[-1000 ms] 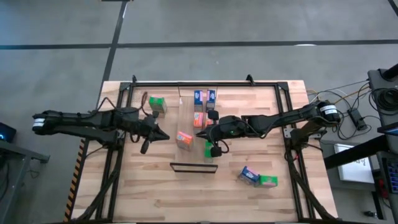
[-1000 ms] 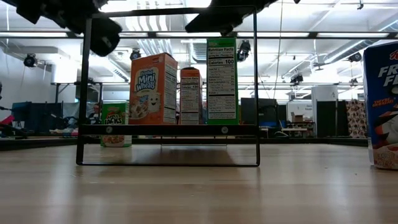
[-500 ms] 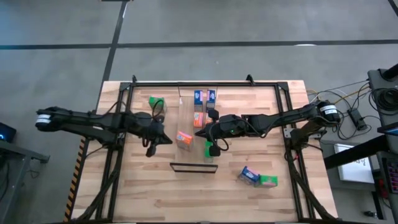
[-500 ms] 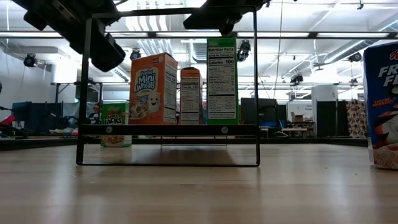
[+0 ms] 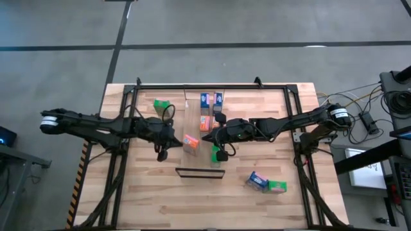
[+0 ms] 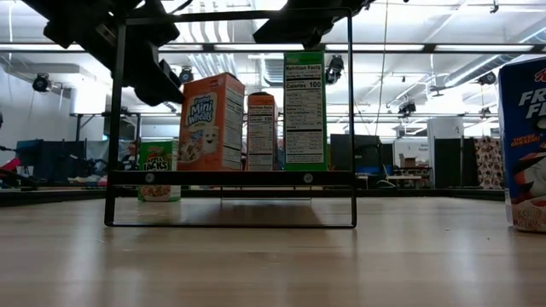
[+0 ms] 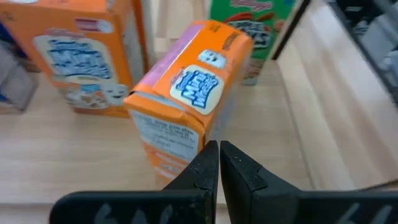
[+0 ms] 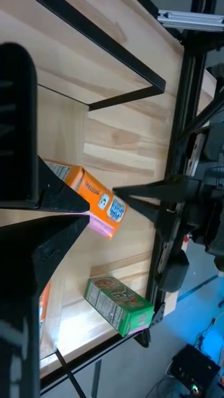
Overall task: Stack cereal on shelf
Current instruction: Put the orange cereal box on the shelf aligned with the other orange cereal boxes, then put the blue cereal box on the shelf aligned with the other blue cereal boxes
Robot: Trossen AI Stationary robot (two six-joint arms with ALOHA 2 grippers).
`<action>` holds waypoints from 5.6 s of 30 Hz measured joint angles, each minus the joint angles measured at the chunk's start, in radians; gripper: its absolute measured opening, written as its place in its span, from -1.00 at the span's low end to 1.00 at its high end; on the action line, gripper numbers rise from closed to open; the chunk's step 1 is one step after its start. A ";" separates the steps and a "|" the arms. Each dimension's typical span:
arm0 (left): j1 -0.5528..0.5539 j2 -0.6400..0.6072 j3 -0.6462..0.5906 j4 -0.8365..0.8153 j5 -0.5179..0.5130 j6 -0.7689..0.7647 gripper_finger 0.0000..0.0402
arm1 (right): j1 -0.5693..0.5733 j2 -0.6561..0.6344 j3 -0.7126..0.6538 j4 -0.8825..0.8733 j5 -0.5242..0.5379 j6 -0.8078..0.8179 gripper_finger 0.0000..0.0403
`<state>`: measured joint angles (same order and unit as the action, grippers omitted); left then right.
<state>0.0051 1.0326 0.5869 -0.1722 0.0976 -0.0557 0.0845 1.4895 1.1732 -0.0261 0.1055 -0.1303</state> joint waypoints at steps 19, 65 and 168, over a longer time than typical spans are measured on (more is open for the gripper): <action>0.000 -0.001 0.000 -0.014 -0.247 0.021 -1.00 | 0.000 0.000 -0.001 -0.004 0.000 0.000 -0.96; -0.139 0.129 0.072 0.210 -0.363 0.104 -1.00 | 0.003 -0.003 -0.002 -0.074 0.000 -0.025 -0.96; 0.024 -0.022 0.038 0.221 -0.245 0.555 -1.00 | 0.003 -0.003 0.184 -0.414 -0.026 0.301 -0.96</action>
<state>0.0294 1.0110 0.6250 0.0488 -0.1469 0.4996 0.0872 1.4868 1.3568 -0.4396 0.0795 0.1709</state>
